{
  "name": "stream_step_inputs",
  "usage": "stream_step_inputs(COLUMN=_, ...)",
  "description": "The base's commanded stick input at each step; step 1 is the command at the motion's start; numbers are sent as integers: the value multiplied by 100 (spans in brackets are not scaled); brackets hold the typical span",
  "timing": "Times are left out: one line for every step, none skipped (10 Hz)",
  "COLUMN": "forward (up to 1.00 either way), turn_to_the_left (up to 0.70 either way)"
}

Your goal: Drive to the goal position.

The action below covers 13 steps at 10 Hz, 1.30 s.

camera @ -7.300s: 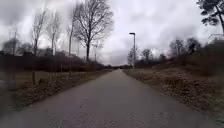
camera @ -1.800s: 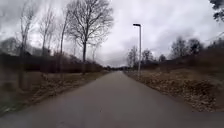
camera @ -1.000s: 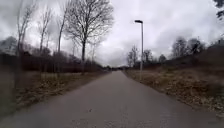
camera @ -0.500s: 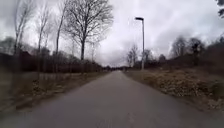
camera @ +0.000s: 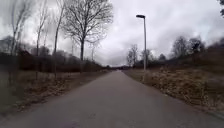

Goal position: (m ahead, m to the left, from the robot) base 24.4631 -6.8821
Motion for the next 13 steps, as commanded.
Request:
stream_step_inputs(forward=70, turn_to_the_left=0)
stream_step_inputs(forward=70, turn_to_the_left=0)
stream_step_inputs(forward=70, turn_to_the_left=0)
stream_step_inputs(forward=70, turn_to_the_left=0)
stream_step_inputs(forward=75, turn_to_the_left=0)
stream_step_inputs(forward=85, turn_to_the_left=0)
stream_step_inputs(forward=85, turn_to_the_left=0)
stream_step_inputs(forward=85, turn_to_the_left=0)
stream_step_inputs(forward=85, turn_to_the_left=0)
stream_step_inputs(forward=85, turn_to_the_left=0)
stream_step_inputs(forward=85, turn_to_the_left=0)
stream_step_inputs(forward=85, turn_to_the_left=0)
stream_step_inputs(forward=85, turn_to_the_left=0)
